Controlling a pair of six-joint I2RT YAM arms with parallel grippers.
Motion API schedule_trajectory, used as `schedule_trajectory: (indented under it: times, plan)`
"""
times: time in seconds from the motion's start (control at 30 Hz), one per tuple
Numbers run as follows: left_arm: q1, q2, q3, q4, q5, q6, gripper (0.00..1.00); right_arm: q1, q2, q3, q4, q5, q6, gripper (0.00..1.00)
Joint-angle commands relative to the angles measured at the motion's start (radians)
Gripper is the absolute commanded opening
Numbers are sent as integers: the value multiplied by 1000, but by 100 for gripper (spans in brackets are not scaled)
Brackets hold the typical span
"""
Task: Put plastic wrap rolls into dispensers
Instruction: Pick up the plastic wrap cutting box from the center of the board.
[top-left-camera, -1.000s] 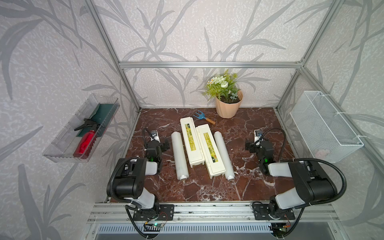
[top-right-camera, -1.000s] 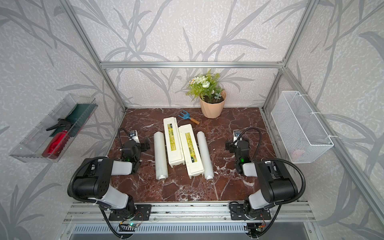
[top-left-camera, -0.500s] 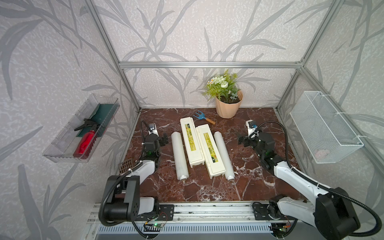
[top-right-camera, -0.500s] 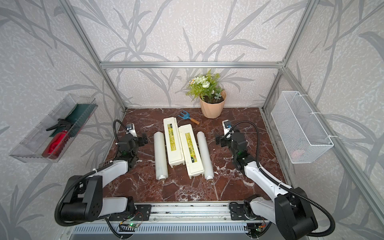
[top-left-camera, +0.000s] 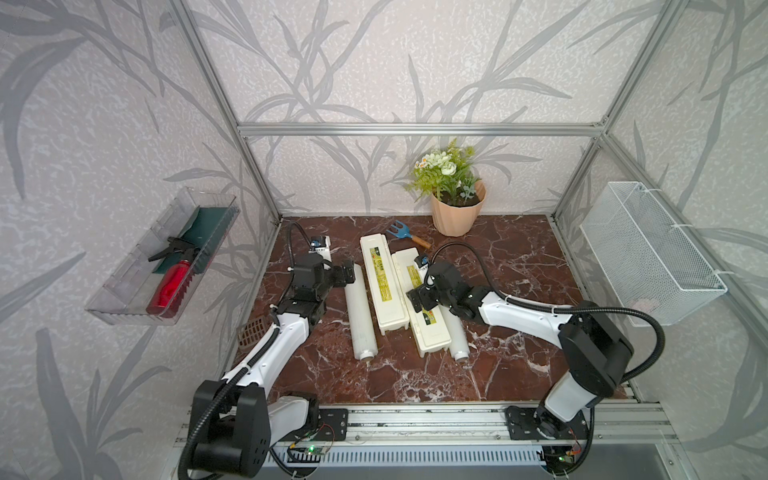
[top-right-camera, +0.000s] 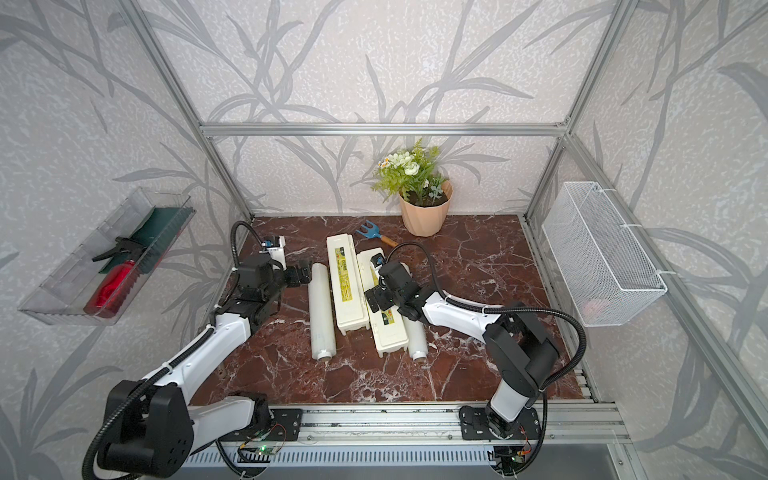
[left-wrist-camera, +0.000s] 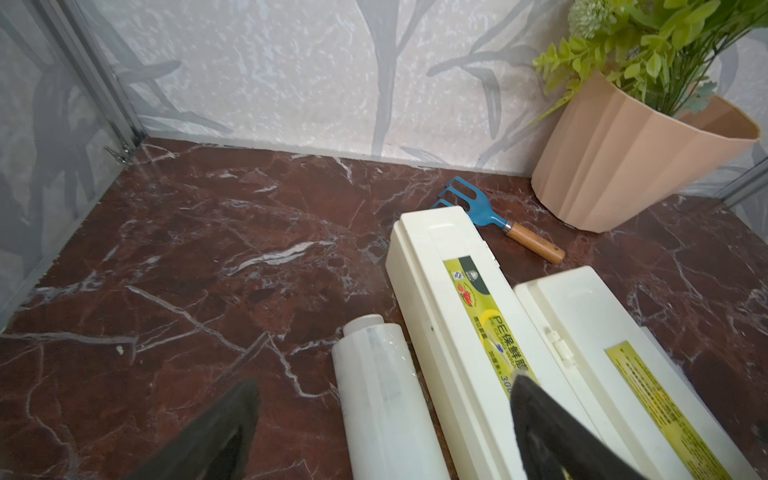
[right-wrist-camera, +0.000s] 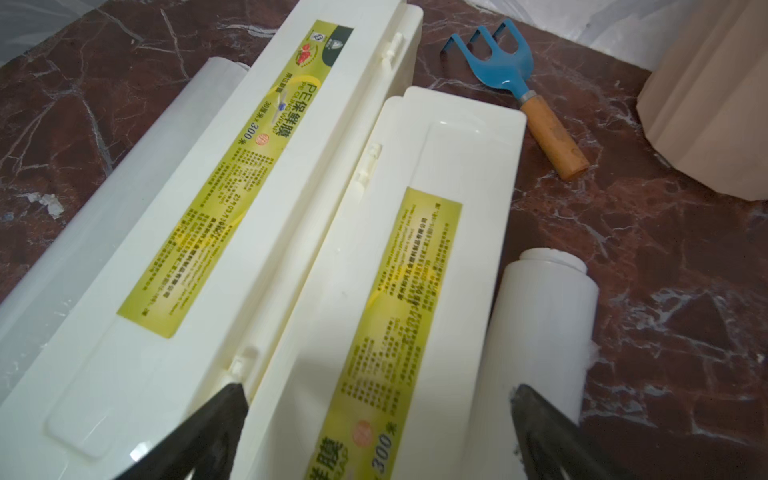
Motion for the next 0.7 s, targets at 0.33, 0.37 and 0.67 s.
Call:
schedule_trajectory:
  times: [0.33,0.37,0.67]
  plan:
    - [-12,-14,0,-11,58,-33,94,6,206,212,-229,60,86,99]
    - [-14,-11,0,-9,62,-37,94,6,222,232,-248,60,86,99]
    - [-23,2,6,-9,75,-48,94,7,348,411,-404,116,127,99]
